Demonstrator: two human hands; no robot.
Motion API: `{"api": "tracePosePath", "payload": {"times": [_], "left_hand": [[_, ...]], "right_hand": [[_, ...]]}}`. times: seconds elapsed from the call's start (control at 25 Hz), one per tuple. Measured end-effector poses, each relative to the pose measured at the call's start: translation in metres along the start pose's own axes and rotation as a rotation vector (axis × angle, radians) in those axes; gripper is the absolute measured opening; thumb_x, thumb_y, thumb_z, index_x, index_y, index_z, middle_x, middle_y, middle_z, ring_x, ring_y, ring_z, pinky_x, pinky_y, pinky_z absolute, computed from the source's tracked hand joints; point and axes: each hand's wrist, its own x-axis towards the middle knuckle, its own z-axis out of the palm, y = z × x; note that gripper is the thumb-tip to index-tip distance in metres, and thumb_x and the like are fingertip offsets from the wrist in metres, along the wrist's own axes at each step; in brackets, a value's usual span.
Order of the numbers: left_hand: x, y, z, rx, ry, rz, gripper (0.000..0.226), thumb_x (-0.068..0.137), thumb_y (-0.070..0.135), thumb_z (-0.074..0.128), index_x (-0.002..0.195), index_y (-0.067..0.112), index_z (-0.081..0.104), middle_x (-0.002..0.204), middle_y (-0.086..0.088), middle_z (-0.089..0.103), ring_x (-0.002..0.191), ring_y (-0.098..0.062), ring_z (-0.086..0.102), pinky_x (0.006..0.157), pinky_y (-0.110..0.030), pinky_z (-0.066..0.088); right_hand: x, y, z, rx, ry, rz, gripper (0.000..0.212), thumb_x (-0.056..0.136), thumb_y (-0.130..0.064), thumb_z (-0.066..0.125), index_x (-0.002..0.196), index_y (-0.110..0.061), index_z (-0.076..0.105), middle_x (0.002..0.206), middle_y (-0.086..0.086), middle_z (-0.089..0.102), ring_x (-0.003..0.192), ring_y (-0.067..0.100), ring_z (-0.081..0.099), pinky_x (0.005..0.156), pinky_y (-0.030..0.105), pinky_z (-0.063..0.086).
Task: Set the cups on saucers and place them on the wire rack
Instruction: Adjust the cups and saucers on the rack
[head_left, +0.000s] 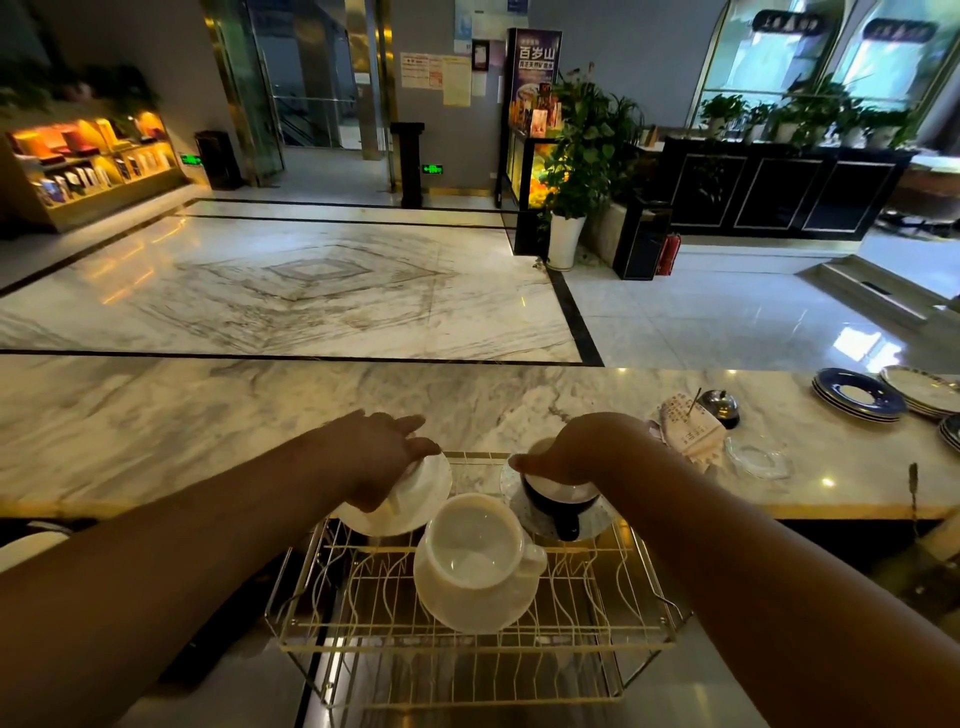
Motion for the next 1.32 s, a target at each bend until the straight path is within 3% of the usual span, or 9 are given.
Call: {"api": "tracePosePath", "payload": {"times": [0.08,0.16,0.2,0.28,0.36,0.6,0.88,0.96,1.32], "left_hand": [[-0.015,0.001,0.006,-0.208,0.112,-0.048,0.102,0.082,0.024,0.079,0.161,0.041,0.017,0.175,0.002,0.002,0.156,-0.029,0.021,0.121,-0.05,0.034],[-0.032,0.005,0.02,-0.451,0.392,-0.18,0.072,0.084,0.031,0.073,0.149,0.033,0.043,0.163,0.0,0.036,0.141,-0.026,0.045,0.105,-0.044,0.049],[-0.039,0.011,0.029,-0.533,0.539,-0.274,0.049,0.085,0.038,0.07,0.132,0.03,0.057,0.141,-0.001,0.056,0.118,-0.023,0.059,0.088,-0.039,0.054],[-0.05,0.023,0.045,-0.618,0.609,-0.459,0.026,0.088,0.055,0.063,0.096,0.03,0.067,0.095,0.006,0.069,0.075,-0.009,0.062,0.063,-0.031,0.05],[-0.053,0.035,0.059,-0.688,0.492,-0.534,0.038,0.089,0.068,0.057,0.08,0.032,0.067,0.075,0.012,0.068,0.063,-0.003,0.06,0.059,-0.028,0.052],[-0.046,0.052,0.069,-0.879,0.442,-0.593,0.036,0.085,0.067,0.064,0.079,0.033,0.073,0.069,0.011,0.069,0.065,-0.006,0.064,0.061,-0.029,0.054],[-0.049,0.051,0.074,-0.906,0.444,-0.58,0.023,0.091,0.044,0.066,0.073,0.029,0.066,0.068,0.009,0.067,0.062,-0.007,0.063,0.053,-0.026,0.042],[-0.051,0.05,0.077,-0.918,0.448,-0.568,0.023,0.093,0.043,0.066,0.074,0.03,0.066,0.069,0.009,0.067,0.063,-0.007,0.062,0.053,-0.026,0.041],[-0.054,0.054,0.085,-0.945,0.488,-0.551,0.025,0.091,0.047,0.068,0.072,0.031,0.067,0.069,0.011,0.068,0.064,-0.004,0.063,0.058,-0.027,0.05]], "right_hand": [[-0.017,0.013,0.005,0.143,0.218,0.013,0.109,0.067,-0.097,0.034,0.133,-0.014,0.057,0.124,0.01,0.07,0.109,0.031,0.066,0.076,0.042,0.051],[-0.041,0.031,0.02,0.327,0.462,-0.016,0.075,0.08,-0.083,0.042,0.109,-0.017,0.062,0.084,-0.002,0.069,0.074,0.015,0.066,0.056,0.03,0.046],[-0.053,0.037,0.031,0.398,0.498,-0.032,0.06,0.085,-0.076,0.048,0.099,-0.02,0.063,0.073,-0.007,0.064,0.063,0.008,0.062,0.051,0.026,0.046],[-0.073,0.04,0.054,0.521,0.403,-0.054,0.037,0.09,-0.065,0.057,0.084,-0.029,0.061,0.065,-0.008,0.063,0.054,0.005,0.062,0.049,0.024,0.052],[-0.083,0.035,0.073,0.586,0.307,-0.072,0.027,0.089,-0.061,0.064,0.08,-0.035,0.061,0.067,-0.01,0.065,0.055,0.004,0.065,0.051,0.021,0.053],[-0.08,0.024,0.1,0.68,0.358,-0.118,0.029,0.092,-0.051,0.067,0.108,-0.027,0.072,0.079,-0.019,0.06,0.068,-0.003,0.063,0.057,0.017,0.047],[-0.079,0.025,0.103,0.764,0.432,-0.1,0.009,0.094,-0.042,0.068,0.088,-0.035,0.069,0.069,-0.016,0.064,0.063,-0.001,0.063,0.055,0.016,0.043],[-0.079,0.025,0.106,0.752,0.454,-0.1,0.019,0.094,-0.042,0.068,0.078,-0.041,0.058,0.066,-0.015,0.062,0.061,-0.001,0.062,0.054,0.014,0.041],[-0.075,0.023,0.11,0.747,0.442,-0.102,0.018,0.096,-0.043,0.066,0.091,-0.026,0.07,0.075,-0.01,0.068,0.066,0.003,0.065,0.063,0.029,0.059]]}}
